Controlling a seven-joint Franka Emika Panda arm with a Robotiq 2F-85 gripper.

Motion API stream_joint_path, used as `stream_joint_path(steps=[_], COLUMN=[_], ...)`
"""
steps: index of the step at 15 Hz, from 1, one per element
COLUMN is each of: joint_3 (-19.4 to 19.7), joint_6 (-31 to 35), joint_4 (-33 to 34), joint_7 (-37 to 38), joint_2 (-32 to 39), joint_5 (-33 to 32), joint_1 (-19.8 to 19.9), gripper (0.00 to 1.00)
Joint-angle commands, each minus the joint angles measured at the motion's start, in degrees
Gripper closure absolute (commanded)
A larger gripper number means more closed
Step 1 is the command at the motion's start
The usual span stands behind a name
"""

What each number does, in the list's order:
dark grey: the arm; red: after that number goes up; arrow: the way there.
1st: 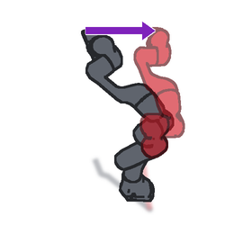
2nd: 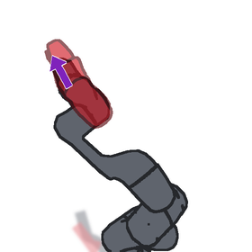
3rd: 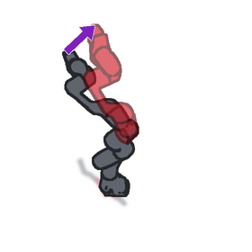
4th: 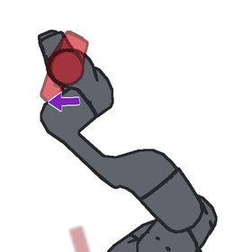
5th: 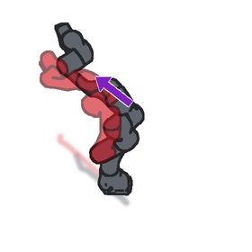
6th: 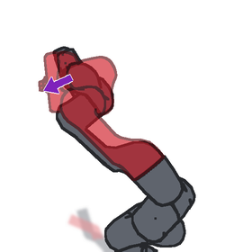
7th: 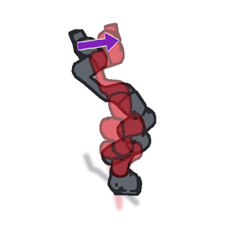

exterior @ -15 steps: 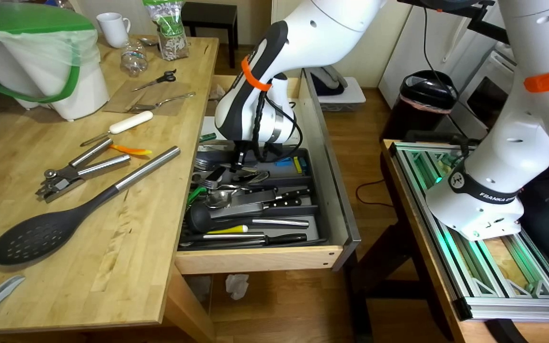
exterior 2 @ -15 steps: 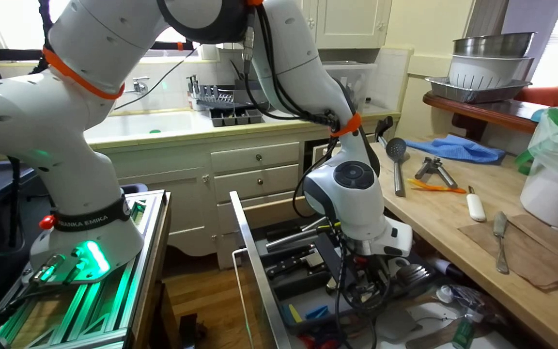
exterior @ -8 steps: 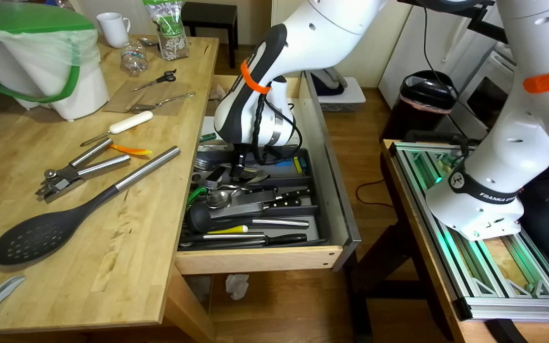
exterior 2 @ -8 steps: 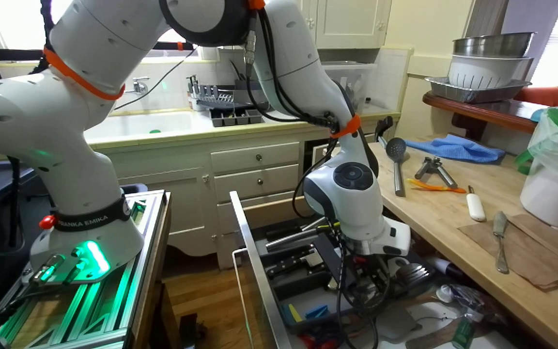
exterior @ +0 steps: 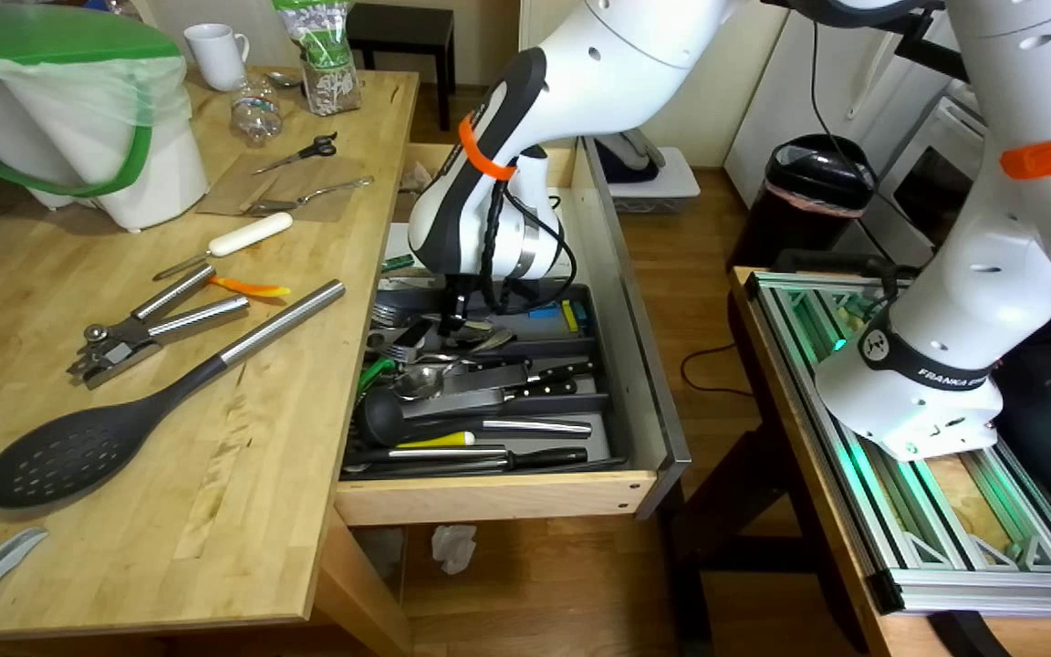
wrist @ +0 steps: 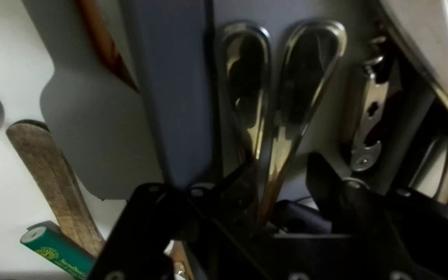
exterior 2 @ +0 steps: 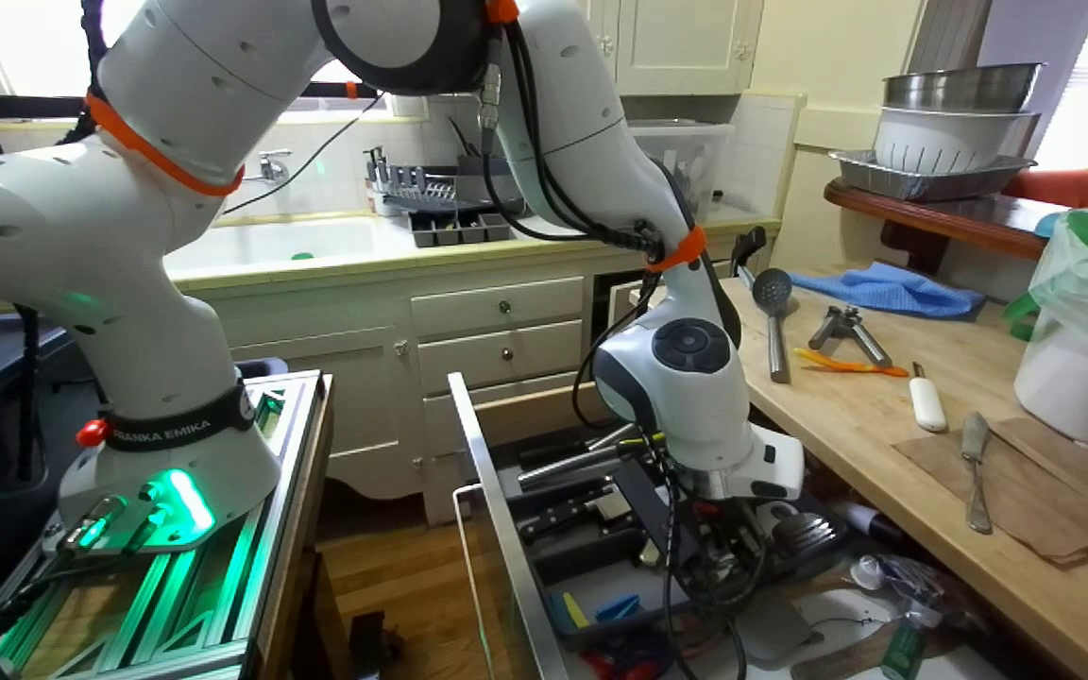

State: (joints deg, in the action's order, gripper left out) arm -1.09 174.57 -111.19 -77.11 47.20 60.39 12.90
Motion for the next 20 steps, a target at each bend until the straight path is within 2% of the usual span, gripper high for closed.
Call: stream_joint_path(steps=[1,3,8,10,14,16,18,19,20], joint_3=[-0.78,-0.56,-0.14,-0.06,0.84,3.25,5.19,5.88,6.30], joint_6=[0.53,0.65,0.59,0.67,0.48,-0.09,-0.41,-0.58,-0.78], joint_4=[1.17,1.01,0.79,0.61,-1.32,-2.86,-4.11,-4.57,-4.79], joint_7=[-0.94,-1.25,-1.11,-0.98,0.34,2.34,3.65,4.21,4.60], joint_2=[2.09,1.86,2.02,1.77,-0.49,-1.57,-2.50,-3.07,-3.30], joint_5=[-0.11,-0.19,-0.33,-0.20,-0.37,-1.21,-1.56,-1.63,-1.56], joint_1=[-0.19,-0.38,-0.75,-0.88,-2.24,-4.53,-6.55,-7.38,-8.04], gripper=[0.83,0.86,0.77,0.53,0.25,0.10,0.00,0.04,0.01])
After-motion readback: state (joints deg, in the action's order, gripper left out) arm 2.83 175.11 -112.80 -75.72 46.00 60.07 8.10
